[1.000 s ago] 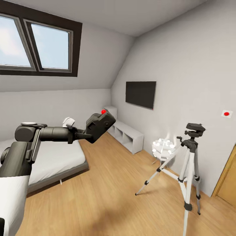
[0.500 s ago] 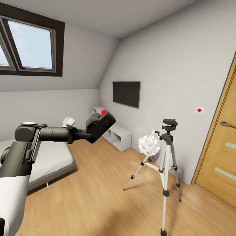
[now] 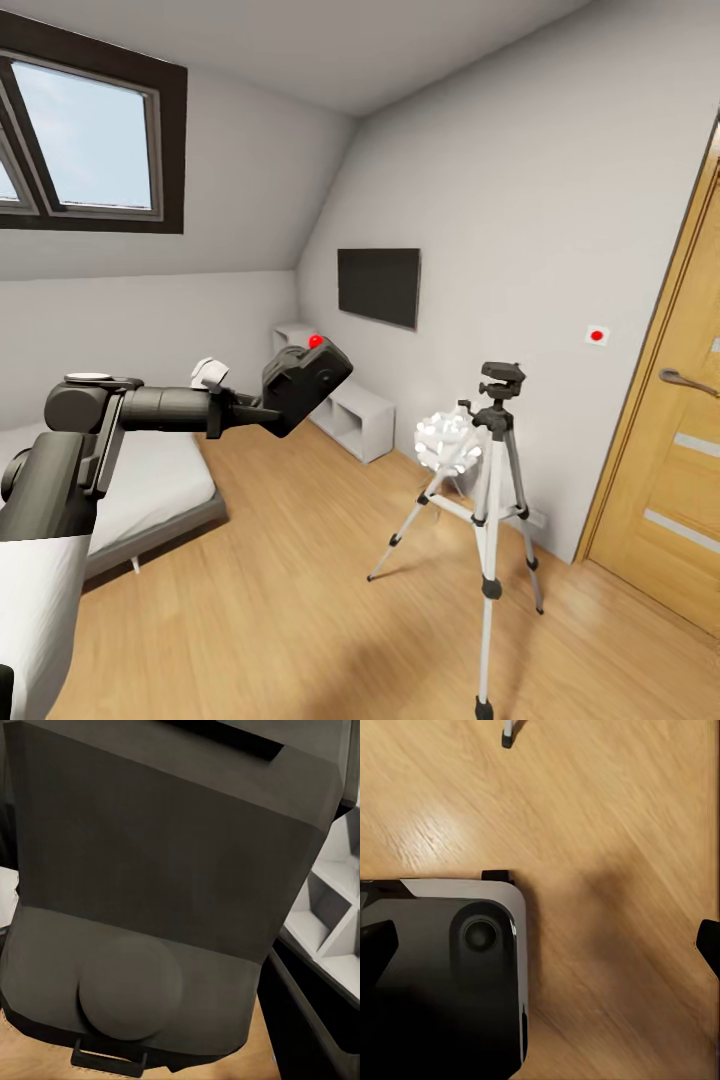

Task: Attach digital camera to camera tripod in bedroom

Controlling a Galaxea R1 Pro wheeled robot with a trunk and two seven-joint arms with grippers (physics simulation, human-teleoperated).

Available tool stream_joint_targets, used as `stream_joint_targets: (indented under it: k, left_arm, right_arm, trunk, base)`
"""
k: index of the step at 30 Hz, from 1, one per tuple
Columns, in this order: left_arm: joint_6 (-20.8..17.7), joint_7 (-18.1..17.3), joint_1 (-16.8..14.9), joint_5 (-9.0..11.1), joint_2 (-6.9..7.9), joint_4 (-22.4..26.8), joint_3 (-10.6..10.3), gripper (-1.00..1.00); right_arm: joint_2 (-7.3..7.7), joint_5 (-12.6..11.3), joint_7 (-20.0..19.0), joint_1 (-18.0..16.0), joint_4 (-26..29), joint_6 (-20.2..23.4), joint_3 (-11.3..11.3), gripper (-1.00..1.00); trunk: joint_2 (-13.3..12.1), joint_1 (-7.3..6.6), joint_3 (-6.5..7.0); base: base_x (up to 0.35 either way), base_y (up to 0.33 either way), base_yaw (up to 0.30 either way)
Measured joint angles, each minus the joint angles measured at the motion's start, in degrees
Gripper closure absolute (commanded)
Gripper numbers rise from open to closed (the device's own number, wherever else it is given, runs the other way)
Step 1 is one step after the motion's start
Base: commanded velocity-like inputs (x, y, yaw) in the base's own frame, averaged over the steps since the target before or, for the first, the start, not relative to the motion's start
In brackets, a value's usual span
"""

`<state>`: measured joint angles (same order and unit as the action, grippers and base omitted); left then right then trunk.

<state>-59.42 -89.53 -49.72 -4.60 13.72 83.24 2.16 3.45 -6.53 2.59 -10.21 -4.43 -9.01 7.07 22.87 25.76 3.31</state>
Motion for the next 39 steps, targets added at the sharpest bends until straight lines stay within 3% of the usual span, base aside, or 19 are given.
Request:
stream_joint_targets:
  k: [11, 28, 39]
  left_arm:
    - [0.00, 0.00, 0.00, -0.02, 0.00, -0.04, 0.00, 1.00]
    - [0.00, 0.01, -0.01, -0.03, -0.01, -0.04, -0.01, 1.00]
    - [0.01, 0.01, 0.00, -0.03, 0.00, 0.03, 0.00, 1.00]
  right_arm:
    - [0.00, 0.00, 0.00, 0.00, 0.00, 0.00, 0.00, -1.00]
    - [0.00, -0.01, -0.01, 0.01, 0.02, 0.02, 0.00, -1.00]
    - [0.00, 0.00, -0.01, 0.00, 0.00, 0.01, 0.00, -1.00]
  trunk:
    - [0.00, 0.00, 0.00]
    - [0.00, 0.00, 0.00]
    - [0.00, 0.00, -0.09]
  base:
    - [0.000, -0.294, 0.008]
    - [0.000, -0.040, 0.212]
    - [0.024, -0.209, 0.096]
